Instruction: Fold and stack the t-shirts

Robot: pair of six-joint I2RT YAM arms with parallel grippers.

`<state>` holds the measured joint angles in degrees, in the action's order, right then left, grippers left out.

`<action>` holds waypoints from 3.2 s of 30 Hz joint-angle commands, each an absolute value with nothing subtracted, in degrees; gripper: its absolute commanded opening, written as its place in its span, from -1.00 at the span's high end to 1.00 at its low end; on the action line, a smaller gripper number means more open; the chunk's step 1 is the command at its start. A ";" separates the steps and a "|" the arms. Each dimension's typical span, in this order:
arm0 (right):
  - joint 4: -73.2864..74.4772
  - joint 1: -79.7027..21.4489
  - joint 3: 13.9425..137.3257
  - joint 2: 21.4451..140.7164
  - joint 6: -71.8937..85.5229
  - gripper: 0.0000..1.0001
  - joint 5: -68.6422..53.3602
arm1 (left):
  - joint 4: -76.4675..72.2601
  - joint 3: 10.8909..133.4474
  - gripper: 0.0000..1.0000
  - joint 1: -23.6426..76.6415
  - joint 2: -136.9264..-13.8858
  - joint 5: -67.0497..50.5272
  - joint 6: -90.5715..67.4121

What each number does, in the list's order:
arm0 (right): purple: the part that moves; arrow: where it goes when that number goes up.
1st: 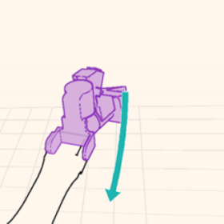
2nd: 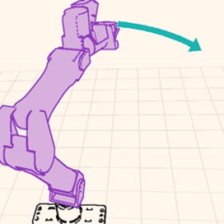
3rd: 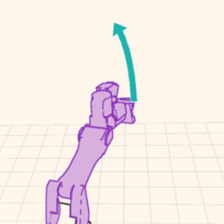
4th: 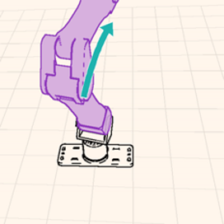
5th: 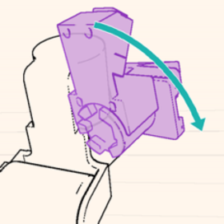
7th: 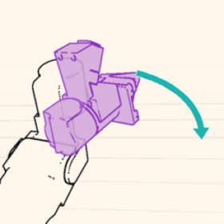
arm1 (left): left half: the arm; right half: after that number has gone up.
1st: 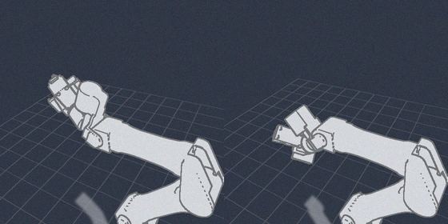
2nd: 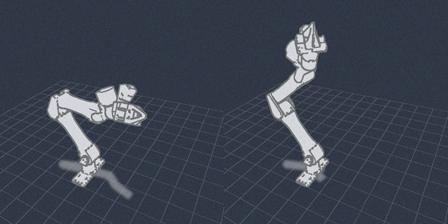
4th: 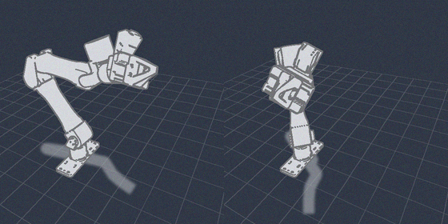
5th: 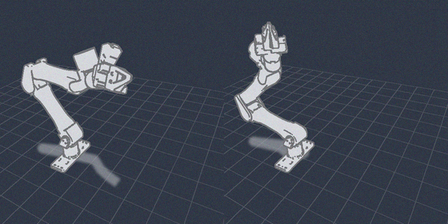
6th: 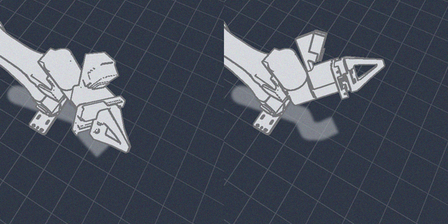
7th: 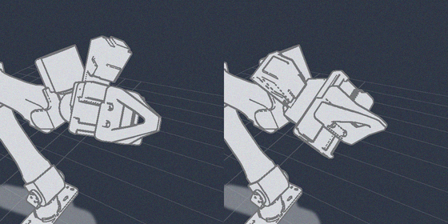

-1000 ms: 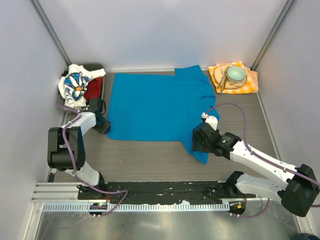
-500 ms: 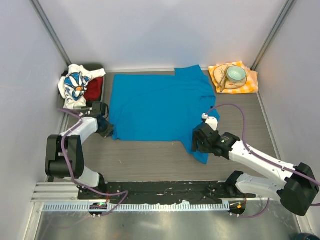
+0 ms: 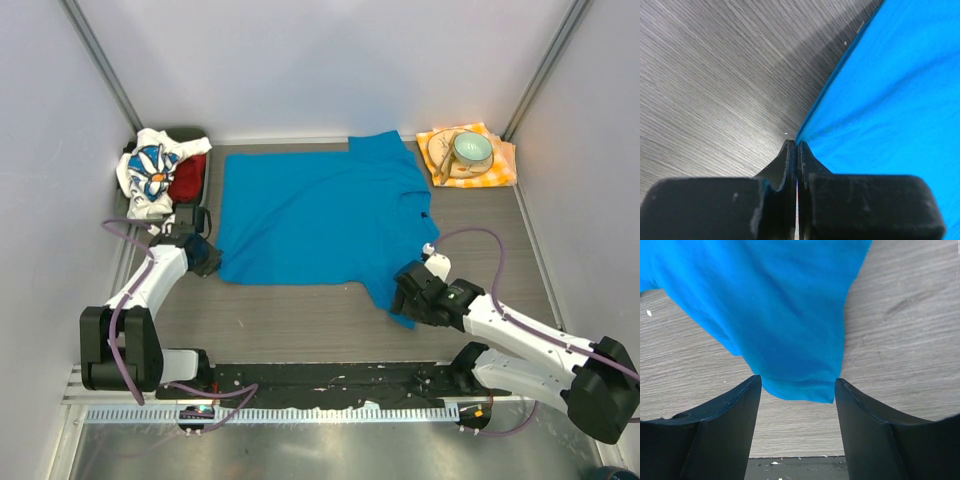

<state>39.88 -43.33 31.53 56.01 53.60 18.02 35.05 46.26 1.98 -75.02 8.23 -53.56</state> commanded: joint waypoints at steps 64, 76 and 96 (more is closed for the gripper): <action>54.93 -43.15 49.30 45.54 51.86 0.99 39.37 | 44.47 52.74 1.00 -1.49 -60.84 11.42 -50.36; 64.85 -43.15 54.75 38.59 54.23 0.99 43.33 | 47.02 48.78 1.00 -1.85 -54.49 10.37 -49.13; 50.54 -43.15 58.18 51.41 46.15 0.99 39.46 | 44.74 48.34 1.00 -1.76 -58.44 8.61 -49.40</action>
